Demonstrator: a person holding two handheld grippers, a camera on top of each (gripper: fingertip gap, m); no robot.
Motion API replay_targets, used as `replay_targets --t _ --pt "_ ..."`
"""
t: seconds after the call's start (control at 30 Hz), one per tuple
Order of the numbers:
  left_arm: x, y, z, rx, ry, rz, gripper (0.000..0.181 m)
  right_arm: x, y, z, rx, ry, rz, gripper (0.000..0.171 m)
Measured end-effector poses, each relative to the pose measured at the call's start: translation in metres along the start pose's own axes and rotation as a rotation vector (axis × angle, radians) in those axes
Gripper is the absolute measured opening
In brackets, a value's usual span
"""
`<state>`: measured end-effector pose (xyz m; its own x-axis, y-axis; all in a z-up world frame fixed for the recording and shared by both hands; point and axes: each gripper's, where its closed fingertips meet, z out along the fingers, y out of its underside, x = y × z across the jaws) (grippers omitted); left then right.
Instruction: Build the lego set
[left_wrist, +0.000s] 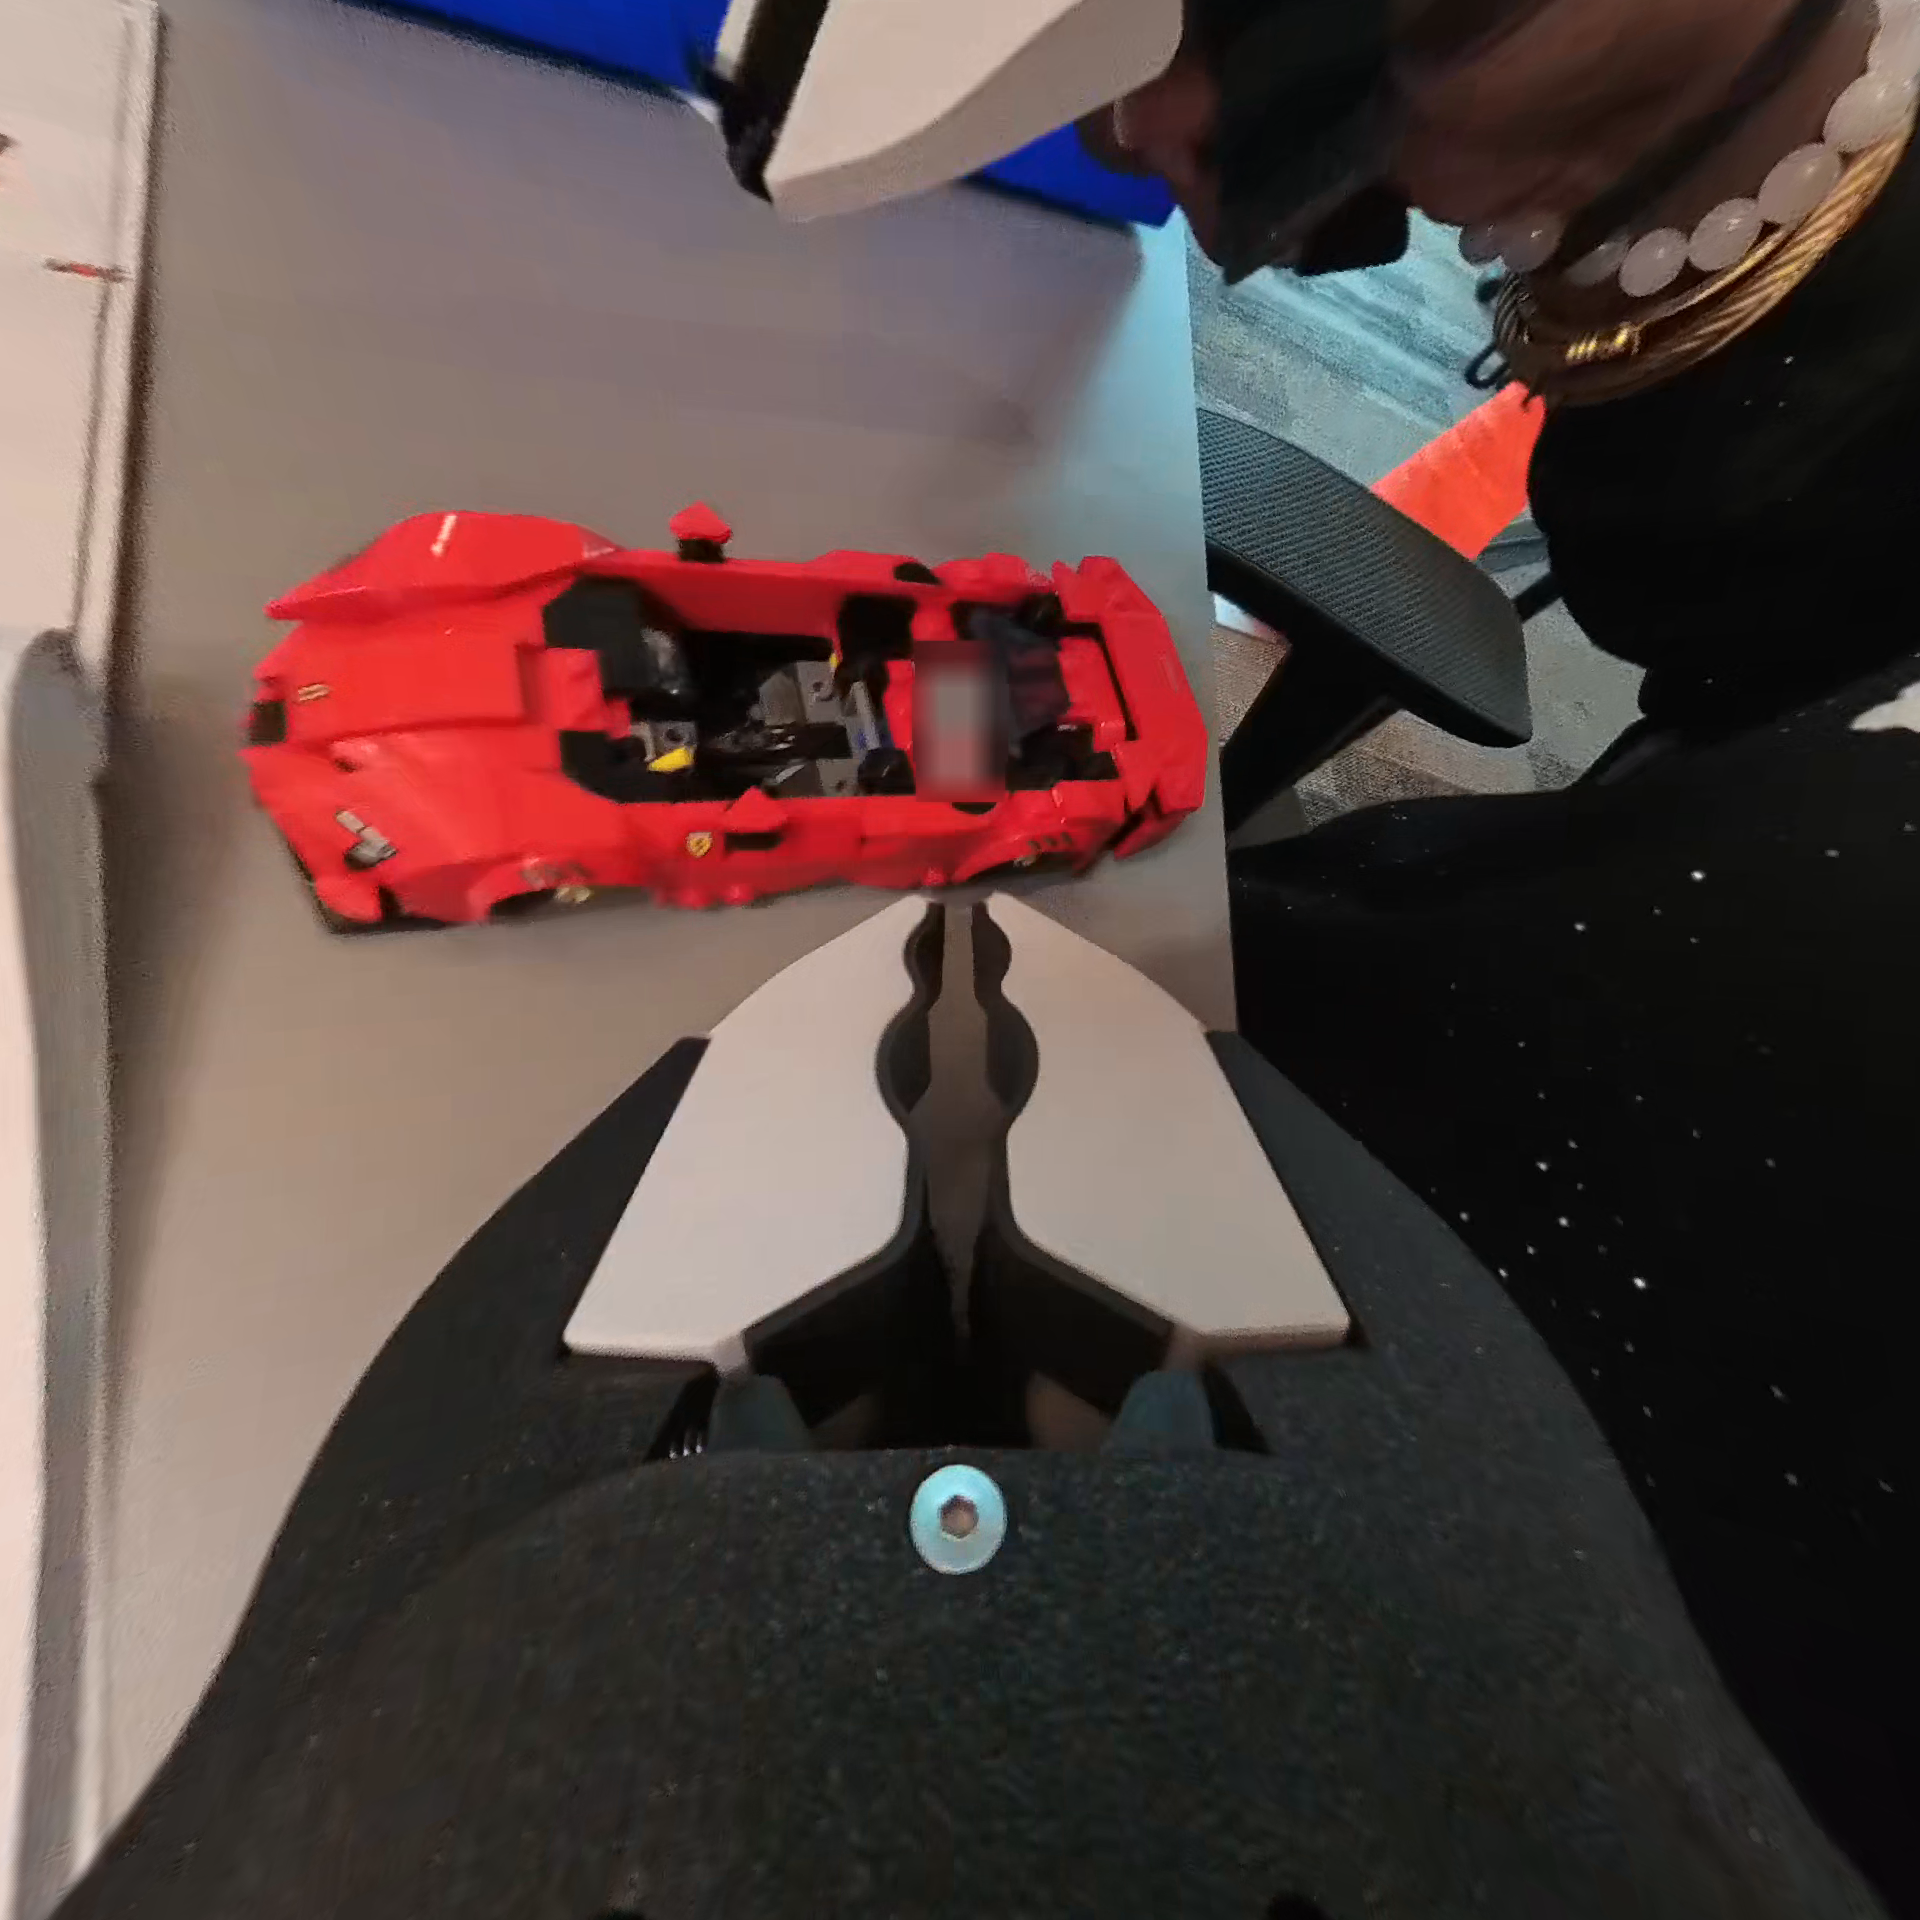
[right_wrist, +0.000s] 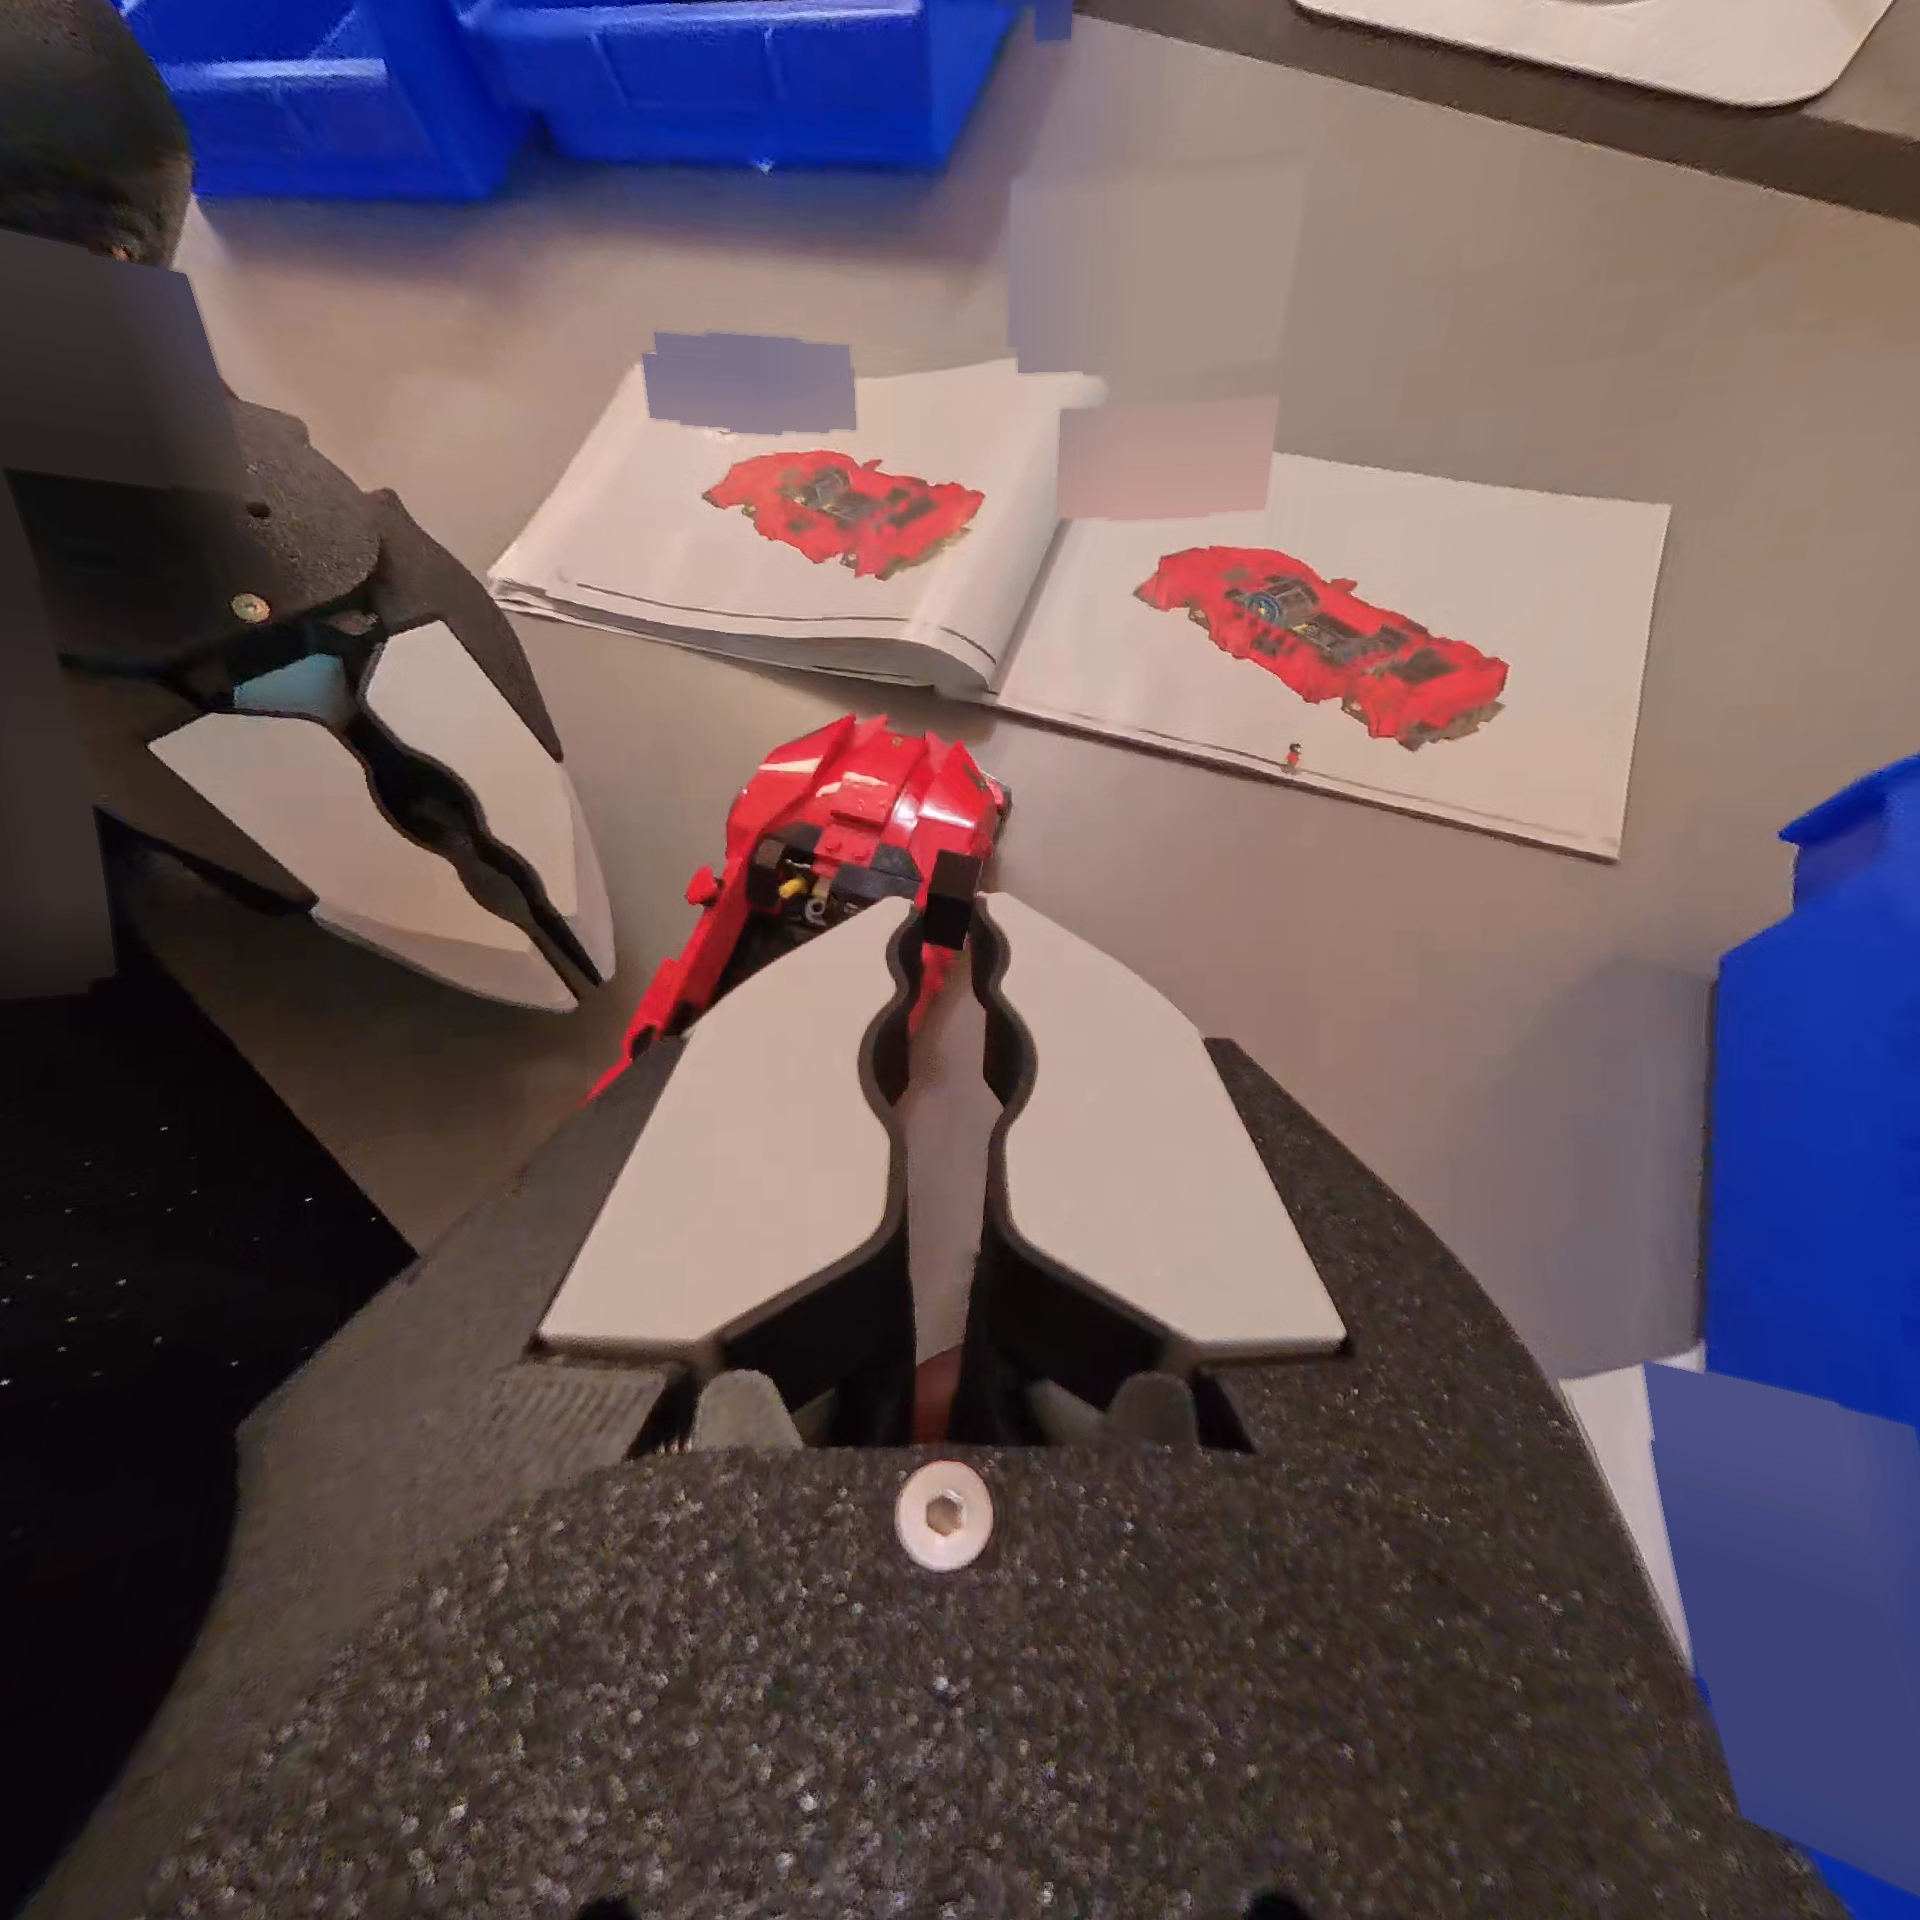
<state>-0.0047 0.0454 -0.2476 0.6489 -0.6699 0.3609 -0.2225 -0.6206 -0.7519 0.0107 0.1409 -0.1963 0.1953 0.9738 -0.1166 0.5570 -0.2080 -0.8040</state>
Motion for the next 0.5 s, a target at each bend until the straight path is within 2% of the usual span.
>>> replay_targets --t 0.03,0.5 --pt "0.002 -0.001 0.005 -0.002 0.004 -0.005 0.005 0.0 0.001 -0.002 0.01 -0.003 0.001 0.009" --pt "0.01 -0.023 0.041 0.036 0.002 -0.043 0.005 -0.011 0.021 -0.011 -0.037 -0.134 -0.082 0.008"
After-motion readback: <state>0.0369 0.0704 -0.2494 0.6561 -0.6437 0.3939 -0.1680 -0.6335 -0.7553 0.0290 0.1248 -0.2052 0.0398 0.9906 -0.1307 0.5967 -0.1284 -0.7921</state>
